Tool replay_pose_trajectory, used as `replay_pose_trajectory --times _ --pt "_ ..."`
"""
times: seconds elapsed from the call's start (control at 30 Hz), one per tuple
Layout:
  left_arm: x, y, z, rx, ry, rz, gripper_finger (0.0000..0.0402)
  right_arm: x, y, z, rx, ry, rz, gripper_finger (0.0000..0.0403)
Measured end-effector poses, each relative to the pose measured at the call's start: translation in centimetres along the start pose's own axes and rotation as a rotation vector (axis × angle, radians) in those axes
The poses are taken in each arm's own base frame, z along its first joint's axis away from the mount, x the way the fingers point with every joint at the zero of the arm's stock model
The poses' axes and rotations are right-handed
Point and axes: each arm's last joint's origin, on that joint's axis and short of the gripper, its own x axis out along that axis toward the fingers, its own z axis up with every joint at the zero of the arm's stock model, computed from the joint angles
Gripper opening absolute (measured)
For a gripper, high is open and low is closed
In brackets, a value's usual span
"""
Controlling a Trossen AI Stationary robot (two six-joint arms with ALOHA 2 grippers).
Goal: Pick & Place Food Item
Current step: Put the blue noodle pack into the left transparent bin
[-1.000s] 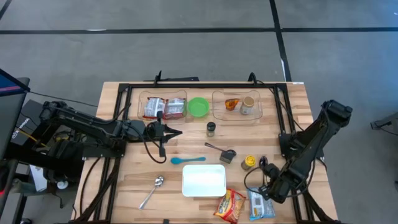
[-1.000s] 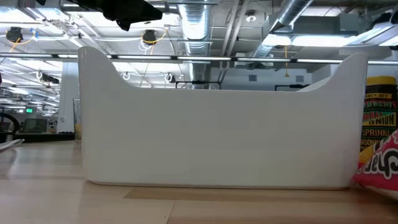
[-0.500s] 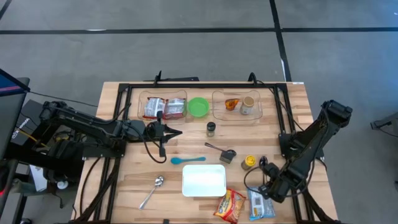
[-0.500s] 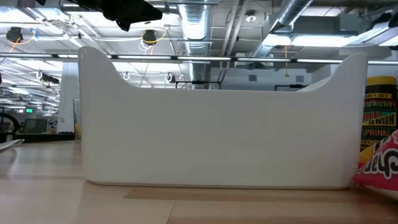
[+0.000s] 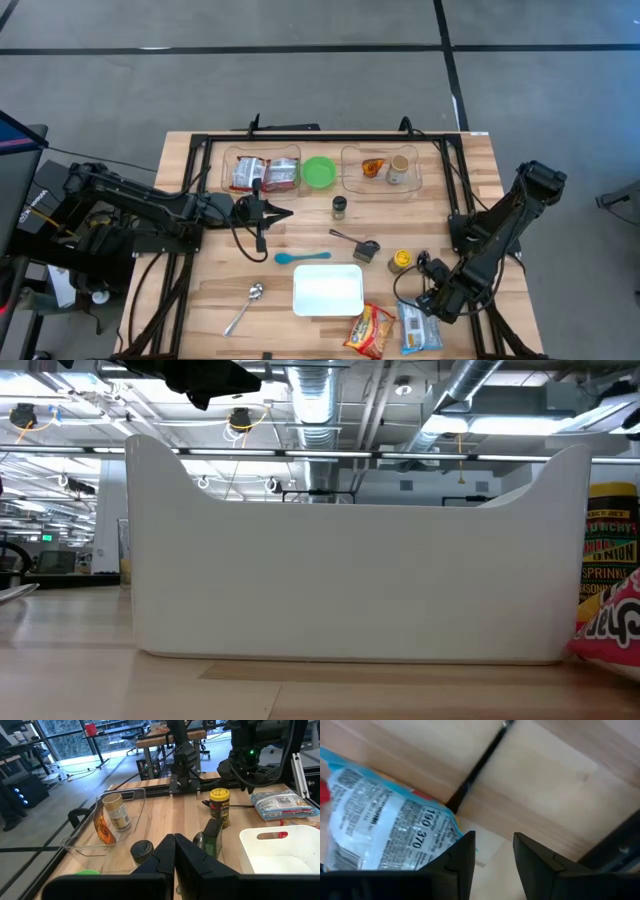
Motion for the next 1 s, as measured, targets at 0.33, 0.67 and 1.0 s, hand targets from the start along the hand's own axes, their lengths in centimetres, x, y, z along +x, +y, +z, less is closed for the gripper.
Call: replay_pose_trajectory --times 0.33,0.67,1.0 --pt "0.0 0.0 0.0 0.001 0.0 0.0 0.0 0.0 0.1 -0.4 -0.01 -0.034 0.046 0.0127" --pt "0.0 0.0 0.0 0.001 0.0 0.0 0.0 0.0 0.6 -0.5 -0.01 -0.03 0.098 0.0127" --pt "0.0 0.0 0.0 0.001 0.0 0.0 0.0 1.5 1.2 -0.7 -0.034 -0.034 0.077 0.0127"
